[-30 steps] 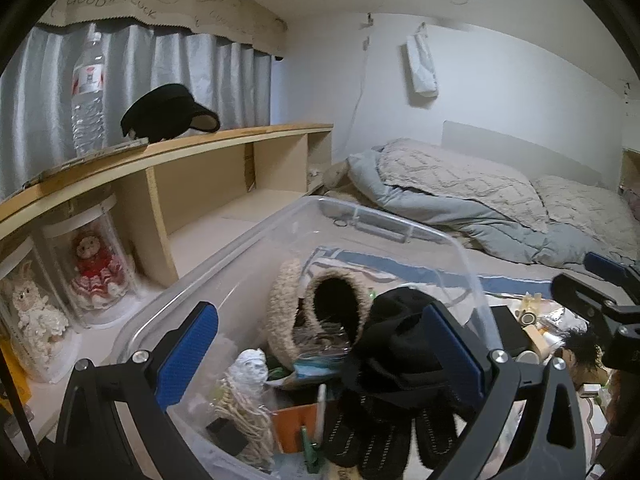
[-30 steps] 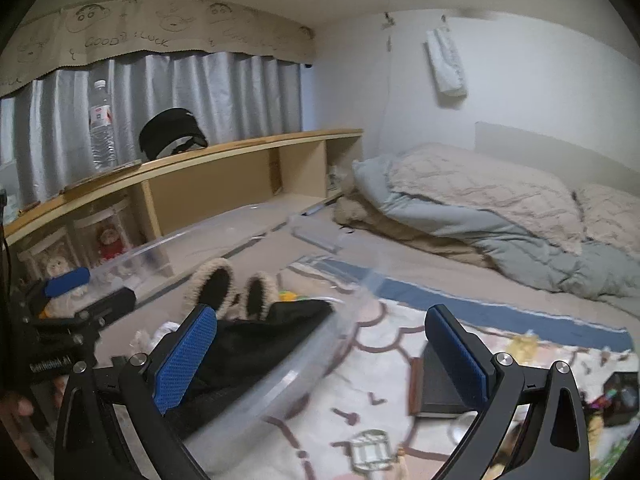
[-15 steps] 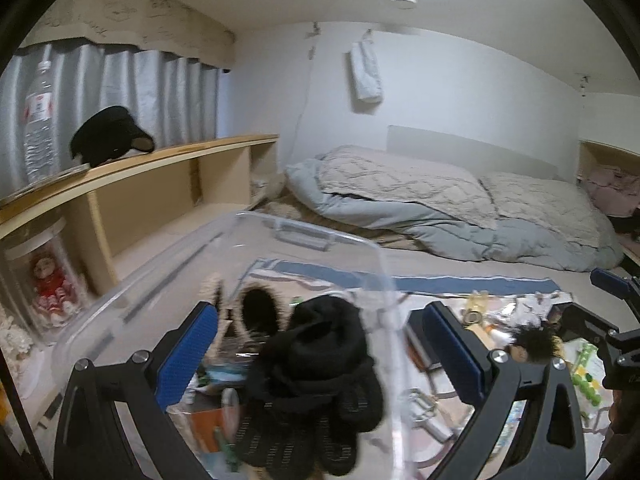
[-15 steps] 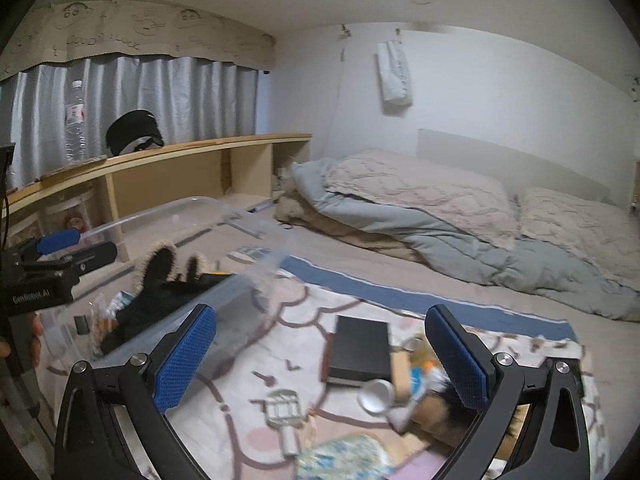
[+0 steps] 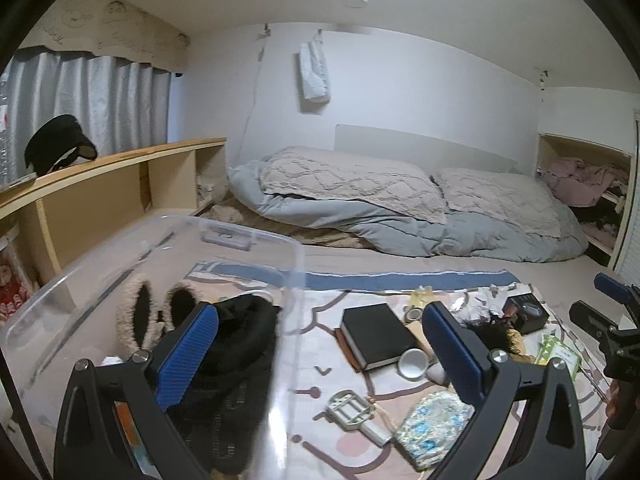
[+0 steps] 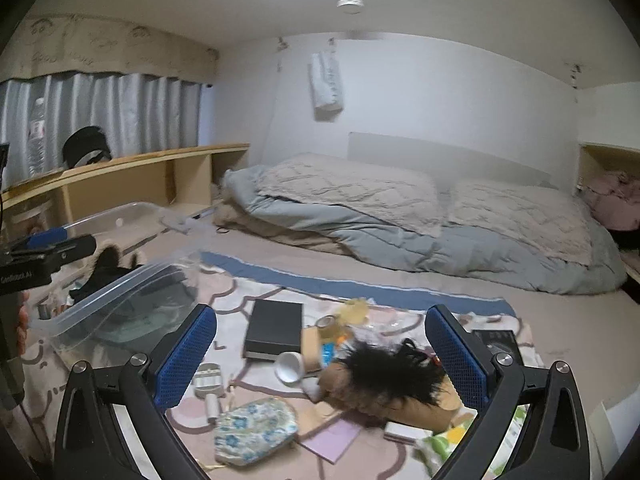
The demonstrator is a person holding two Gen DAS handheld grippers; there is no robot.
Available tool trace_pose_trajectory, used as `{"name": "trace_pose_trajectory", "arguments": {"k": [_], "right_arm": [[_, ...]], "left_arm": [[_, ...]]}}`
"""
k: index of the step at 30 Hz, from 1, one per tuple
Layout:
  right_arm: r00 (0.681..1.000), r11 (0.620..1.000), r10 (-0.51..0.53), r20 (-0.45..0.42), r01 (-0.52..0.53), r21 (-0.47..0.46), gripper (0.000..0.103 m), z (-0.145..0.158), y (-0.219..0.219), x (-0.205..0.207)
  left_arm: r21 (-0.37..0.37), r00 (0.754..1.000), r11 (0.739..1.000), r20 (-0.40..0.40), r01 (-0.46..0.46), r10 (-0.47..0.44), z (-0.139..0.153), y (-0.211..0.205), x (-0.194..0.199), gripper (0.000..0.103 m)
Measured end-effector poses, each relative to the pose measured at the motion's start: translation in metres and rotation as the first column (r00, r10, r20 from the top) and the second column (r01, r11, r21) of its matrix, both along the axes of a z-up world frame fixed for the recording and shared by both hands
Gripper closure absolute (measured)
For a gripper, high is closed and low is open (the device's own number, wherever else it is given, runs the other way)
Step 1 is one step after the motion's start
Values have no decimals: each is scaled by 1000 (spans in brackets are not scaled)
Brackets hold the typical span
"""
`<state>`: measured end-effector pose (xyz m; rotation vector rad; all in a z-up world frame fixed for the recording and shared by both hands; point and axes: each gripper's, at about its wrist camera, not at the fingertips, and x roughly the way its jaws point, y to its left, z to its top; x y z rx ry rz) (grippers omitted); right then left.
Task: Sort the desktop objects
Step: 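Withdraw both tools from the bin back over the bed, then lower the right tool onto the blue floral pouch and close it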
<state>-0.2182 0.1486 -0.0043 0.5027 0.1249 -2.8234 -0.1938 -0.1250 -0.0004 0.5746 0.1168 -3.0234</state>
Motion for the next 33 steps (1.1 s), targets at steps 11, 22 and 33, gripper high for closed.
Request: {"name": "trace_pose_trajectory", "arguments": {"k": [11,22,33], "right_arm": [[997,997,-75,0,75,-35,0,-13,38,4],[996,992,-51,73,59,-109,0,-32,48,-4],[957,981,34,288,23,-191,0,-92,26,-31]], "left_arm": [[3,992,997,-92,82,-82,-1,46,4,0],[-24,991,994,-72,108,-109,-19,69,-4,0],[-83,987,987,91,137,-129,-69,92,-20,0]]}}
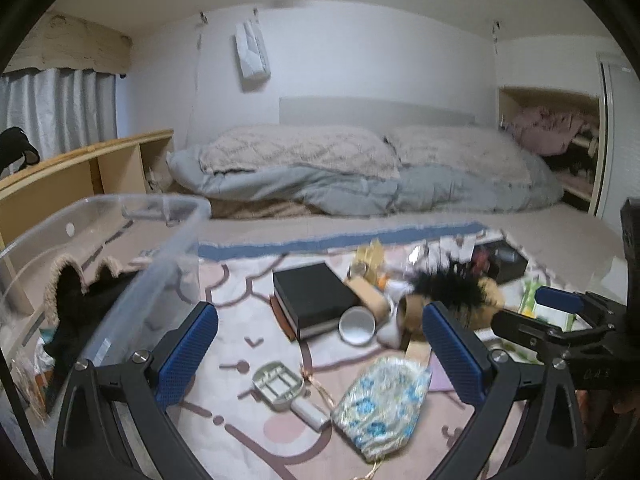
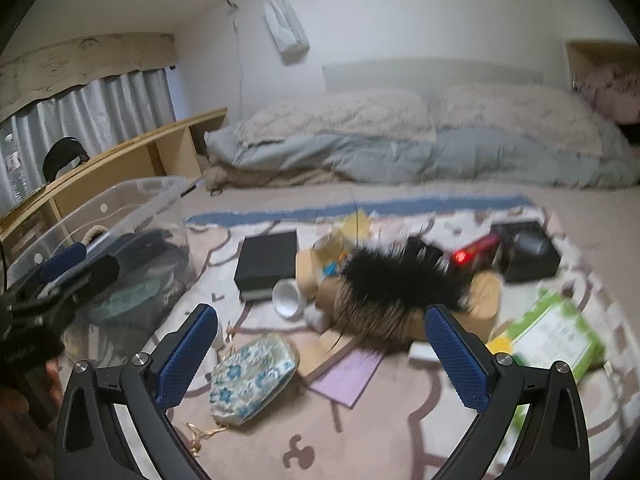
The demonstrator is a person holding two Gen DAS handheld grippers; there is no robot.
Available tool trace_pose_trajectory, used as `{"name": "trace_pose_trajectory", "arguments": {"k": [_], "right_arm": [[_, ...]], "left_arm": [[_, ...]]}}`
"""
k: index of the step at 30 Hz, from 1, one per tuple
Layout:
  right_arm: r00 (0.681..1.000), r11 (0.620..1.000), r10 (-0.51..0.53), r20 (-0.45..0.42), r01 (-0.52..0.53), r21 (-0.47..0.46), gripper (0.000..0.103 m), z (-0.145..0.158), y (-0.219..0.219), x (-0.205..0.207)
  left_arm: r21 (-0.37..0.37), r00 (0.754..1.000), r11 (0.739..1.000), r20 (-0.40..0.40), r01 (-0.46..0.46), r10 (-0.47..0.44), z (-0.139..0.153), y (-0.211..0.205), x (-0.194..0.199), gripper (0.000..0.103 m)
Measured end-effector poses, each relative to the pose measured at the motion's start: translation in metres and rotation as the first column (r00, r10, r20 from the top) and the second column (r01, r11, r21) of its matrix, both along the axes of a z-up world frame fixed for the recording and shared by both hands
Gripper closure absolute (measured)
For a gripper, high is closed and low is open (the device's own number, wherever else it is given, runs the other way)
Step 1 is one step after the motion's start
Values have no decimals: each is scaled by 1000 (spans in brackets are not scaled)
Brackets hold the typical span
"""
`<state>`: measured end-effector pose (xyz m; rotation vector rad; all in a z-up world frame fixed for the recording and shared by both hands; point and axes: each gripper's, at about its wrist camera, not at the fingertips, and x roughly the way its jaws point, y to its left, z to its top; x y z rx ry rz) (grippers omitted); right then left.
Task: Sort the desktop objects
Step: 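Lower the right tool onto the blue floral pouch and close it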
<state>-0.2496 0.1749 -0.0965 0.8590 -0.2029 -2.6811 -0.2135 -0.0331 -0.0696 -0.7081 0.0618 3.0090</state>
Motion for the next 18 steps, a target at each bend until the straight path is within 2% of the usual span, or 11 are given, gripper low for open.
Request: {"name": "trace_pose_trajectory", "arguments": {"k": [6,10,11,12,13,16,18], "right_arm": [[995,999,26,99,-22,-42,1,-30,-5,-14],[987,996,45,151,-33,-80,30,-46,-8,-24],[985,995,60,160,-45,-91,35,-50,-11,-28],[984,994,69,162,-54,-93,47,-53,-14,-29],[984,994,78,162,-63,-92,54,-54,-17,-30],[978,985,143,151,-127,-113,66,-59,-31,-34],[972,979,178,152,-159,-128,69,-62,-41,-38]], "left_arm": [[-33,991,999,134,18,-13,-36,0,-5,0],[-107,981,994,191,32,-10,-55,2,-2,0],[-118,980,993,196,33,-9,-57,2,-2,0],[-118,980,992,198,34,-9,-57,1,-2,0],[-113,980,993,197,32,-9,-56,1,-1,0],[-87,982,996,189,20,-3,-54,-5,-1,0],[-83,982,997,187,5,11,-53,-9,-3,0]]}}
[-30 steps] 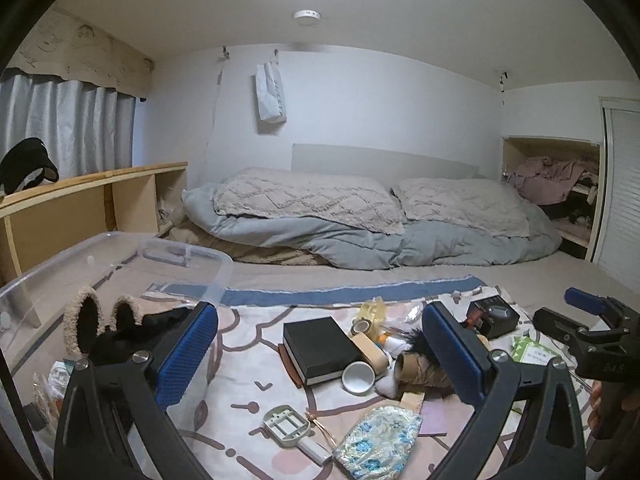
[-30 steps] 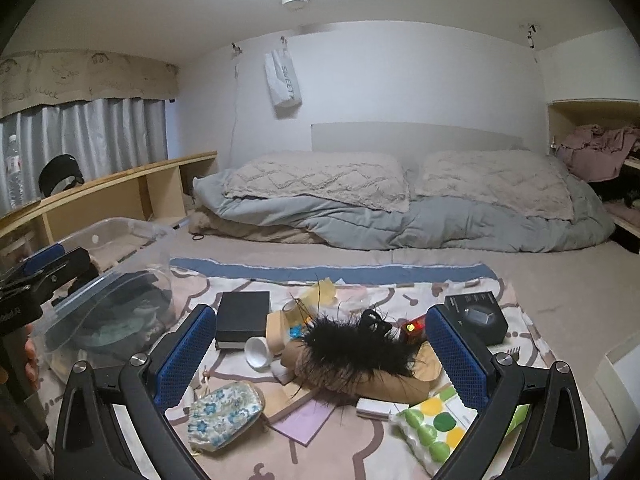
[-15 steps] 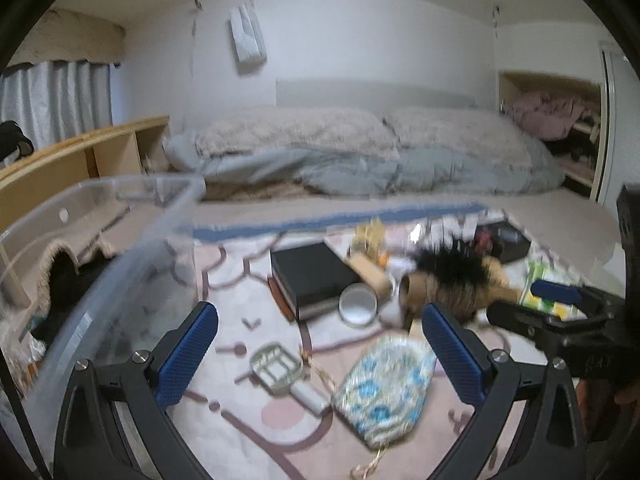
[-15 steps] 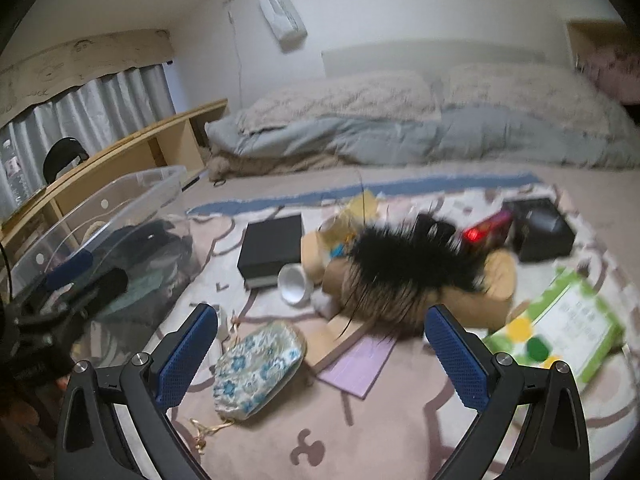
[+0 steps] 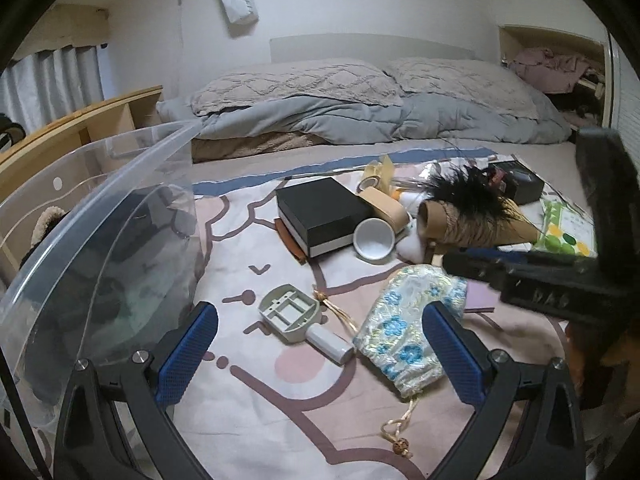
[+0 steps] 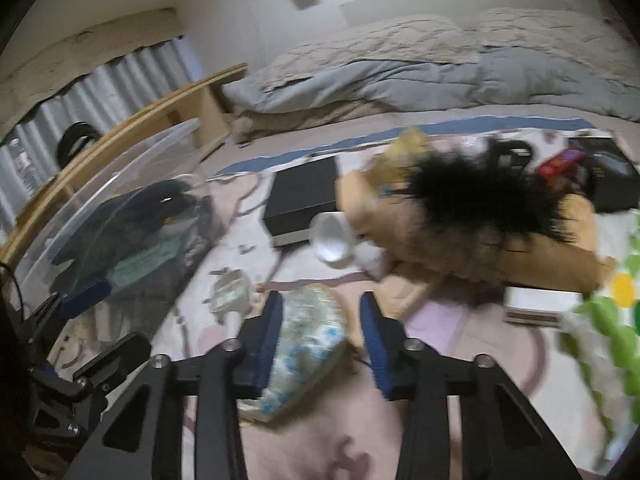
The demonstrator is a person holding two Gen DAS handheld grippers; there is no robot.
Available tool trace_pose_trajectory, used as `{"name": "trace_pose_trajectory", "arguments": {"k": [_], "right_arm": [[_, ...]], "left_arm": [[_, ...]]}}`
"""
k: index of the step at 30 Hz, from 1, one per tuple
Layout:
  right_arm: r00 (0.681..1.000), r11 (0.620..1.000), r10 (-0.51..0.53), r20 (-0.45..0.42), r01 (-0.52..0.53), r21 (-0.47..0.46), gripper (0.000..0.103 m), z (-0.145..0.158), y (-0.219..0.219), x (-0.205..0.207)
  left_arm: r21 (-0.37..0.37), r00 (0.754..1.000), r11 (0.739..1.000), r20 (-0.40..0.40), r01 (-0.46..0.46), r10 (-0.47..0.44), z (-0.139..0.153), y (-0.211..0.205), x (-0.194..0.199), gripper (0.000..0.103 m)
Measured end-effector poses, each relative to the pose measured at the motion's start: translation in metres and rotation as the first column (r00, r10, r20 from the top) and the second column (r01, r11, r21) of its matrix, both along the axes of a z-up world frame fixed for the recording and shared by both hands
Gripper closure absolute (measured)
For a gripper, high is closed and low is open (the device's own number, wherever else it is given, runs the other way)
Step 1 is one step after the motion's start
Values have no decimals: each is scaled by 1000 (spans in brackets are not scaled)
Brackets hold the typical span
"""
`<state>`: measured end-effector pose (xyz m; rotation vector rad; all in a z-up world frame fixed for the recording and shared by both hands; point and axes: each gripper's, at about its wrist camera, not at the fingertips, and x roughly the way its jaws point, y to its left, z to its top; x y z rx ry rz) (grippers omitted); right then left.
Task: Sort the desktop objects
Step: 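Lower the right tool onto the blue floral pouch and close it, then lift the blue floral pouch with the right tool and carry it across the bed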
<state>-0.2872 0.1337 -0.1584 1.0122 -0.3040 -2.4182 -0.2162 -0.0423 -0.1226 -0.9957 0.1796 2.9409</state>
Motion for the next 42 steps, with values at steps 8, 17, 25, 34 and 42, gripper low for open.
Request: {"name": "trace_pose_trajectory", "arguments": {"k": [8,17,25,34,42], "right_arm": [[990,977,132,38,-137,165,93,-39,-49,-2],[965,947,211,158,-242,212,97,-64,-54,20],[954,948,220,206,-258,185,97,-65,-36,49],[941,947,226,254,-273,168,97,-64,-19,97],[942,960,215,258,-252,120,97,-57,-5,132]], "left_arm": [[53,999,998,28,-46,44,-4,-18,-7,0],[84,996,995,64,-61,56,-11,-25,-13,0],[127,994,990,104,-54,41,-17,-27,-17,0],[110,987,994,161,-17,-1,-33,-13,-20,0],[122,963,991,253,60,-90,-53,16,-11,0]]}}
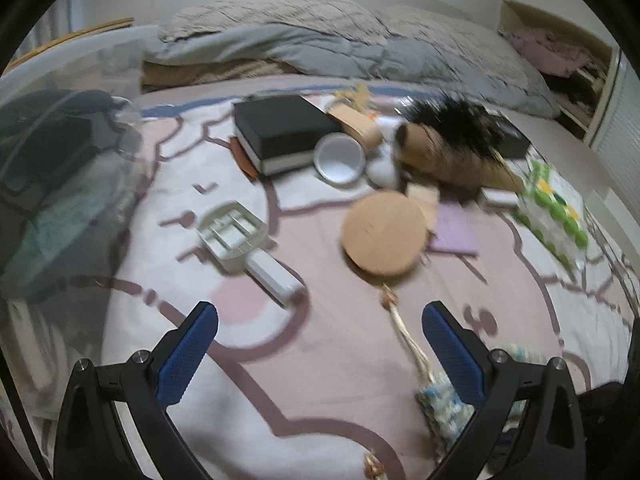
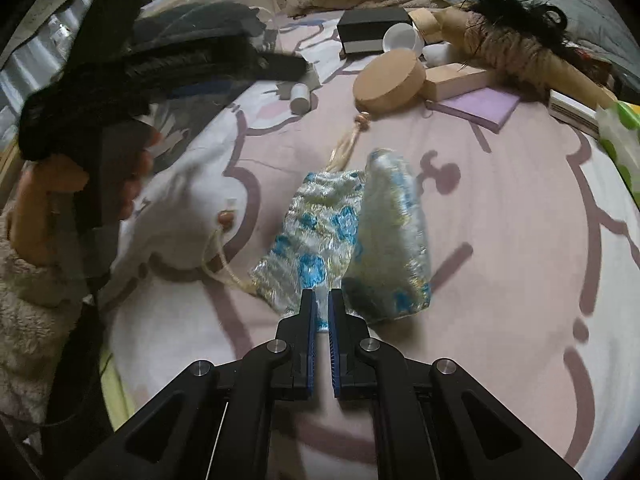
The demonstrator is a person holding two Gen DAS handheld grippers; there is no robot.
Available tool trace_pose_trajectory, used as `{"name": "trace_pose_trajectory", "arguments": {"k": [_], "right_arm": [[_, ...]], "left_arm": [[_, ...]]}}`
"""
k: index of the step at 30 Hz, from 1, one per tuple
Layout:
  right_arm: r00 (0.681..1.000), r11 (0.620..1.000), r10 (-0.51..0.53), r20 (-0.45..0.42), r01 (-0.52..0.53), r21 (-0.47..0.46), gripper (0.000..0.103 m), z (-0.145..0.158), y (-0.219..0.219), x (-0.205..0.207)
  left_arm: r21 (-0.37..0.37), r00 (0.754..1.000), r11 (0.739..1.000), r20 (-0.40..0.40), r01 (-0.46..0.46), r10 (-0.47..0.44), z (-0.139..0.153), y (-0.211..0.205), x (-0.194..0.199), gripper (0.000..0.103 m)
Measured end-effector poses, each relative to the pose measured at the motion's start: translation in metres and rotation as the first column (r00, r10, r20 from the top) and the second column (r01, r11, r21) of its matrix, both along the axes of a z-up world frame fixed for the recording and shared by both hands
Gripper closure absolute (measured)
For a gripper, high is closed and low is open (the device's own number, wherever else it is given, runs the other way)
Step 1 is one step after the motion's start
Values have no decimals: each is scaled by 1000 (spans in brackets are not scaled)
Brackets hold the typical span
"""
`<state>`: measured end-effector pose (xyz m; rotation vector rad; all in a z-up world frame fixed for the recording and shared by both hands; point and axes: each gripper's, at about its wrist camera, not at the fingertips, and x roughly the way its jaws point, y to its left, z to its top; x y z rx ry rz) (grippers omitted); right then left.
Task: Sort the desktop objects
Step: 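Lift the blue floral pouch with the right tool and carry it across the bed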
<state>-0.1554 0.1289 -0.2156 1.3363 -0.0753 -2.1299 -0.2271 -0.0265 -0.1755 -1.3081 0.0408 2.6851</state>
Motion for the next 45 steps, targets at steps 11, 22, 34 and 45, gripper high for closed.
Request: {"name": "trace_pose_trajectory", "arguments": {"k": [11,22,34,45], "right_arm": [[984,982,-174,-34,171,-80,97,18,36,-17],[938,938,-345,-26,344,-44,97,15,77,-36],[901,897,-433,-22,429,-103,97,25,107,-36],[970,936,-243,29,242,-256,97,33,62,-28]], "left_arm": [[-79,997,997,77,-25,31,-12,-5,46,0],[-115,990,992,140,53,-36,-33,15,52,0],[20,956,964,131,263,-264,-28,73,54,0],[20,993,999,107,43,-45,-9,2,44,0]]}}
